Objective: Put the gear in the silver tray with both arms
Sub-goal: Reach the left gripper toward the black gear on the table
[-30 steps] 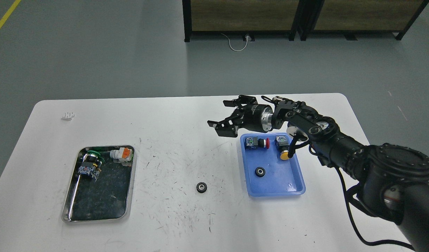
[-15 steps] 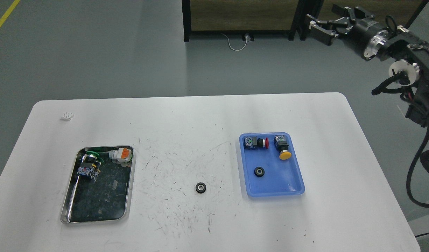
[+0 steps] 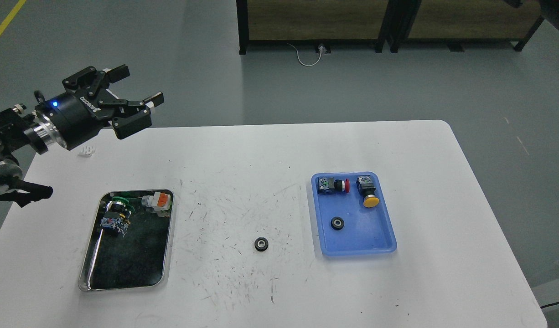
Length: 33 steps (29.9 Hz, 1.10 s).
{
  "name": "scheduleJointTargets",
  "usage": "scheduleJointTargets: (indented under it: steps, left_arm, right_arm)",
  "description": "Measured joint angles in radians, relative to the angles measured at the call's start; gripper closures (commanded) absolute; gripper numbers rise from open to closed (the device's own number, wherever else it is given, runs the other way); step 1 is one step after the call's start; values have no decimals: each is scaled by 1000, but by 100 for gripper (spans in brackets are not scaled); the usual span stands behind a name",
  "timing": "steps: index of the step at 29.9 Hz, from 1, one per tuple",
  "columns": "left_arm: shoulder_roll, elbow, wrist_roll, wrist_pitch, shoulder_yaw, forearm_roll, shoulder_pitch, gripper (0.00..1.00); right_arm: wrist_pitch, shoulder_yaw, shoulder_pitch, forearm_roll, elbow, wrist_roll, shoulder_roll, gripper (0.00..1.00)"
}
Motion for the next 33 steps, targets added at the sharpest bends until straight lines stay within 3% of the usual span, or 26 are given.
scheduleJointTargets:
  steps: [7, 15, 27, 33]
  left_arm:
    - [-158, -45, 31, 12, 7, 167, 93, 1]
    - [-309, -18, 61, 71, 82, 240, 154, 1]
    - [-614, 215, 43, 155, 112, 365, 234, 1]
    - [-685, 313, 41, 162, 121, 371, 237, 1]
  right_arm:
    - [-19, 0, 5, 0, -5, -1, -1, 0]
    - [-20, 0, 6, 0, -5, -7, -9, 0]
    - [-25, -11, 10, -4, -30, -9, 13, 0]
    - [-25, -11, 14, -10, -38, -9, 26, 0]
